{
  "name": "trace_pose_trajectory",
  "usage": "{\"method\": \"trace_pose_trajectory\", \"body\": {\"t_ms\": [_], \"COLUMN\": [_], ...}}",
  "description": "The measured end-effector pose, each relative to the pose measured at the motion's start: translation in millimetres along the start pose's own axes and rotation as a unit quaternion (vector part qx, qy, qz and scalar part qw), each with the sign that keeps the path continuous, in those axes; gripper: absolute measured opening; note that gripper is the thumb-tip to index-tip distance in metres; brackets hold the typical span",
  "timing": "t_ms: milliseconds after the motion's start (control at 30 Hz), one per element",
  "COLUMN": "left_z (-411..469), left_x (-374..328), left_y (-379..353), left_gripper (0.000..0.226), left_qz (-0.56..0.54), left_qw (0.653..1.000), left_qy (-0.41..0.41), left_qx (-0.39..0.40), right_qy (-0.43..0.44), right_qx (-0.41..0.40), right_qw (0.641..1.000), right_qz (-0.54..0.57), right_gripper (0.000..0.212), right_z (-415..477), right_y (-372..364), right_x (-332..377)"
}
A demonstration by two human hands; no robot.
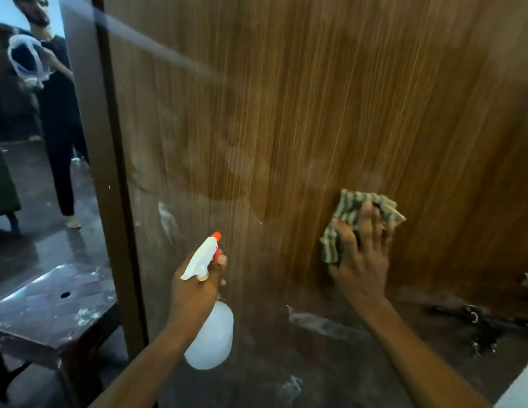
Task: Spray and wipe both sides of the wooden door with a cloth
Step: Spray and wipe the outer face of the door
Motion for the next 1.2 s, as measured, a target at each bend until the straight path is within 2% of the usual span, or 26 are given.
{"method": "trace_pose_trajectory", "body": {"t_ms": [100,200,267,333,400,467,500,567,633,700,733,800,867,933,1000,1033,1100,1200], "left_z": [13,23,28,32,34,40,41,47,53,57,60,66,71,78,83,86,90,95], "left_x": [-6,-10,-13,-17,-20,-21,-21,-23,-27,-31,-32,-35,-37,-39,-43,-45,-50,-53], "left_y": [9,20,30,41,50,62,66,77,86,94,98,106,112,117,122,126,131,140], "left_gripper": [0.024,0.027,0.025,0.022,0.02,0.024,0.026,0.024,0.021,0.024,0.026,0.029,0.032,0.035,0.042,0.044,0.038,0.042], "left_qz": [0.007,0.005,-0.001,-0.001,-0.001,-0.005,-0.003,0.0,-0.003,-0.004,-0.003,-0.005,-0.001,0.007,0.011,0.011,0.019,0.032], "left_qw": [1.0,1.0,1.0,1.0,1.0,1.0,1.0,1.0,1.0,0.999,0.999,0.999,0.998,0.998,0.998,0.998,0.998,0.998], "left_qy": [-0.002,0.006,0.012,0.015,0.019,0.023,0.025,0.03,0.03,0.032,0.037,0.048,0.055,0.06,0.064,0.069,0.063,0.058], "left_qx": [0.006,0.007,0.012,0.024,0.023,0.015,0.011,0.004,-0.002,-0.003,-0.005,-0.006,0.004,0.007,0.007,0.006,0.013,0.016], "right_qy": [0.067,0.234,0.292,0.239,0.104,-0.015,-0.039,0.001,0.129,0.234,0.253,0.226,0.134,0.048,0.019,0.042,0.141,0.251], "right_qx": [-0.004,0.04,0.071,0.071,0.057,0.035,0.032,0.043,0.047,0.054,0.055,0.062,0.075,0.064,0.052,0.053,0.062,0.092], "right_qw": [0.997,0.971,0.95,0.963,0.988,0.996,0.997,0.998,0.989,0.968,0.963,0.967,0.982,0.992,0.996,0.996,0.987,0.961], "right_qz": [0.035,-0.032,-0.082,-0.104,-0.095,-0.08,-0.065,-0.041,-0.046,-0.069,-0.079,-0.105,-0.111,-0.097,-0.067,-0.057,-0.05,-0.067], "right_gripper": [0.08,0.096,0.112,0.11,0.09,0.077,0.074,0.071,0.069,0.071,0.073,0.078,0.076,0.072,0.075,0.08,0.091,0.098], "right_z": [20,-17,-46,-53,-34,2,19,40,29,-7,-22,-37,-22,16,57,70,70,26], "right_y": [-2,-18,-26,-21,-9,-3,-2,-8,-20,-28,-27,-21,-12,-9,-11,-15,-23,-30], "right_x": [53,96,85,61,51,77,99,152,191,198,189,162,142,159,204,229,272,287]}}
Point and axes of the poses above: each hand's wrist, its own z-axis towards the middle knuckle, its own y-axis out of the back of the hand, x = y × z, the point moved 3 cm from there along z, towards the middle knuckle, and after that the axes turned 15 degrees about -z, right-handed, at the moved point
